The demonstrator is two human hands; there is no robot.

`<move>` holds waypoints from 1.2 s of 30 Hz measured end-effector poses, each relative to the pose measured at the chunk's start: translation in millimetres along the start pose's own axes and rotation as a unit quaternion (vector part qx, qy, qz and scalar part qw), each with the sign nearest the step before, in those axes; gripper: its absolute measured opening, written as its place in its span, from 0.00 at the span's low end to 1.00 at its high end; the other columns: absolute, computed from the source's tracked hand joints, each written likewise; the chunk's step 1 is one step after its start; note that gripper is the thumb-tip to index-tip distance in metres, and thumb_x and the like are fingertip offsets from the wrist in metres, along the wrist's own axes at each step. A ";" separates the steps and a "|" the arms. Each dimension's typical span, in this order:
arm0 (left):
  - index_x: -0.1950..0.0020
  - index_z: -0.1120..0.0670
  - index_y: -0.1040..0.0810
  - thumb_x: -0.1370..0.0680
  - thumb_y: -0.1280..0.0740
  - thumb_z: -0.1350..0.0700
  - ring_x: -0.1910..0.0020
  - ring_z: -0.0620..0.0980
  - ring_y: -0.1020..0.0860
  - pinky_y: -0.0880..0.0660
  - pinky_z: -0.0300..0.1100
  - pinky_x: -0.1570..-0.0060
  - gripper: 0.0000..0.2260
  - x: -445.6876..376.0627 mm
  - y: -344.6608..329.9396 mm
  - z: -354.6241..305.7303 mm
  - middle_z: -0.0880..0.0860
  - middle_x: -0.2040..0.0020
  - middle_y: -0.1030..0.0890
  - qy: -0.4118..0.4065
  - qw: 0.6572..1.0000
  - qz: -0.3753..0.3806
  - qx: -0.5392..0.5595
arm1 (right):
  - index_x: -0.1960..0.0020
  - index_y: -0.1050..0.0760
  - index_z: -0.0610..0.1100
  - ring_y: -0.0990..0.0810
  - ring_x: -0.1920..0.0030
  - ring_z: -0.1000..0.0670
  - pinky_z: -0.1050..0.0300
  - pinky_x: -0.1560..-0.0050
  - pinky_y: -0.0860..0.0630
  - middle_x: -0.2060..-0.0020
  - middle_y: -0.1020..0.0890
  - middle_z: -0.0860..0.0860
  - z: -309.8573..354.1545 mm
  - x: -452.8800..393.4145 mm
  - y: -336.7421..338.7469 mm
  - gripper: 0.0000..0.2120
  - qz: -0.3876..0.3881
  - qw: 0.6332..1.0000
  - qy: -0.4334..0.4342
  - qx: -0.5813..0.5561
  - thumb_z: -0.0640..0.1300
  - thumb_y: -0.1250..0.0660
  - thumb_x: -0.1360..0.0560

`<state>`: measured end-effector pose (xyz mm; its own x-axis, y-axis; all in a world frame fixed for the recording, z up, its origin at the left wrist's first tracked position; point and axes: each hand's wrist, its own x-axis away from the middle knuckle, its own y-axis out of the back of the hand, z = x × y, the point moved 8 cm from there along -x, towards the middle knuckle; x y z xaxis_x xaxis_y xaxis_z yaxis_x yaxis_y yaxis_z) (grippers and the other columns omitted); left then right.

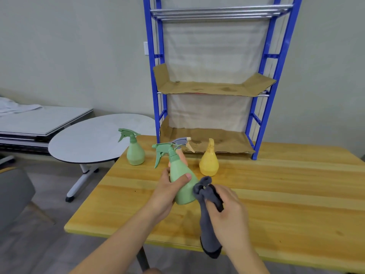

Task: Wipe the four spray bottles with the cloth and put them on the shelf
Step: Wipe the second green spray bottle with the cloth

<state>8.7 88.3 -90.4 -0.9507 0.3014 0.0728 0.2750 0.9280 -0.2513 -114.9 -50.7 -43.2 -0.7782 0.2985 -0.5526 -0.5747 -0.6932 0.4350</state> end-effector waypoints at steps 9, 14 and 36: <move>0.25 0.52 0.32 0.28 0.36 0.58 0.38 0.56 0.21 0.22 0.48 0.47 0.30 -1.1 2.8 -0.4 0.59 0.34 0.20 0.013 0.995 0.096 0.032 | 0.50 0.22 0.52 0.26 0.48 0.60 0.72 0.50 0.33 0.53 0.23 0.68 9.4 -1.4 -3.8 0.10 0.014 0.999 0.035 0.013 0.39 0.31 0.27; 0.30 0.58 0.27 0.27 0.29 0.52 0.43 0.52 0.17 0.21 0.45 0.46 0.27 -3.5 7.2 -1.6 0.57 0.41 0.15 0.011 0.997 0.071 -0.004 | 0.47 0.22 0.52 0.25 0.46 0.59 0.73 0.49 0.33 0.50 0.22 0.66 8.1 -1.7 -9.0 0.12 0.020 0.999 0.036 0.003 0.38 0.29 0.26; 0.30 0.54 0.30 0.36 0.21 0.47 0.47 0.52 0.16 0.20 0.45 0.52 0.37 -0.2 8.4 -2.8 0.57 0.42 0.17 0.014 0.999 0.035 0.025 | 0.43 0.21 0.48 0.25 0.43 0.59 0.70 0.43 0.32 0.46 0.22 0.61 21.6 2.7 -20.4 0.13 0.088 0.991 0.098 0.021 0.44 0.33 0.28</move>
<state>11.6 96.6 -89.9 -0.9252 0.3711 0.0796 0.3319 0.8929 -0.3043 -110.8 -21.5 -38.2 -0.8053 0.0398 -0.5916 -0.4479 -0.6946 0.5630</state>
